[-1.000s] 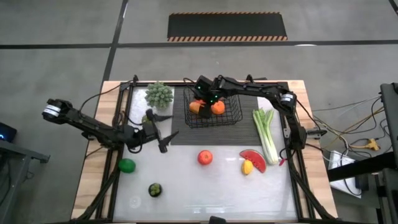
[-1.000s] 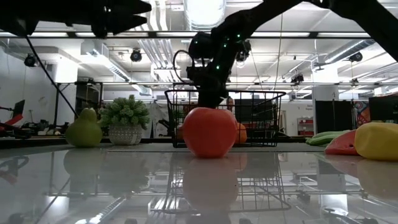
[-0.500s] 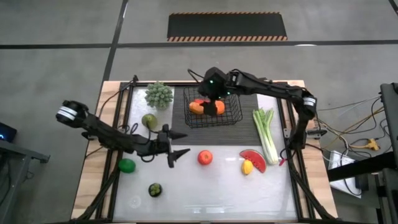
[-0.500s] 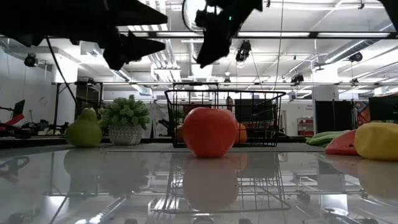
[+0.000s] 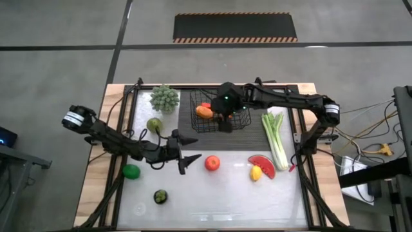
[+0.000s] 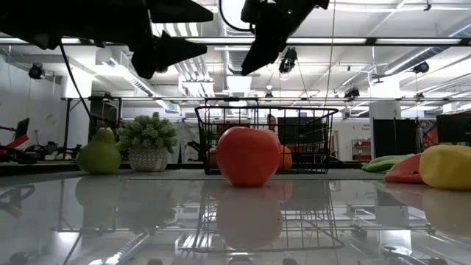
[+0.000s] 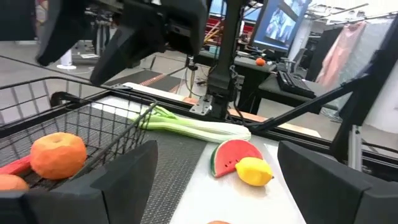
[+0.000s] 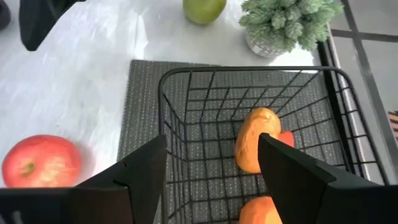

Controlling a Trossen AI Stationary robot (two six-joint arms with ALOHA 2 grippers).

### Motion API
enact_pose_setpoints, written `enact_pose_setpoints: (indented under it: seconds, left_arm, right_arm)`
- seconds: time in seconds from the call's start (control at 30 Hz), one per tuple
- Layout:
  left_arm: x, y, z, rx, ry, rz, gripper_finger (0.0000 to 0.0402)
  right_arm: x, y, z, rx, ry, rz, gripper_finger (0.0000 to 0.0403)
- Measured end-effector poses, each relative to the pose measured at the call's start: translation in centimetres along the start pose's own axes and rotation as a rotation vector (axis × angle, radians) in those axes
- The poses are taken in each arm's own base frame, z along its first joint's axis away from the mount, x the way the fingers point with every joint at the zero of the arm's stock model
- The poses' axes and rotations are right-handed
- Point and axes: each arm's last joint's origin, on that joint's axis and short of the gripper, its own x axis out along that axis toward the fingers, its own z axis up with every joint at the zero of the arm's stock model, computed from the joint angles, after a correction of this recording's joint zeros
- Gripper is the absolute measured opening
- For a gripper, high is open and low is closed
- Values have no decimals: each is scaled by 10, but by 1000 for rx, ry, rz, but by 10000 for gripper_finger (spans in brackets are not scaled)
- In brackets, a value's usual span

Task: Build produce basket
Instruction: Put the green pear into the black wire basket

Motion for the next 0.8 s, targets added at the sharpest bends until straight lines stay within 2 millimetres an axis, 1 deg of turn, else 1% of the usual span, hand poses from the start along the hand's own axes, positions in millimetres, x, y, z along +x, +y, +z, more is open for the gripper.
enact_pose_setpoints:
  seconds: [0.53,0.63,0.8]
  left_arm:
    - [2,2,-2,4,-7,55,315]
    - [3,2,-1,2,-13,73,315]
    - [4,2,2,-78,-28,101,315]
  right_arm:
    - [-9,7,-20,0,-35,-10,233]
    - [-10,7,-21,-2,-53,-15,233]
    - [-7,7,-19,2,-109,-27,233]
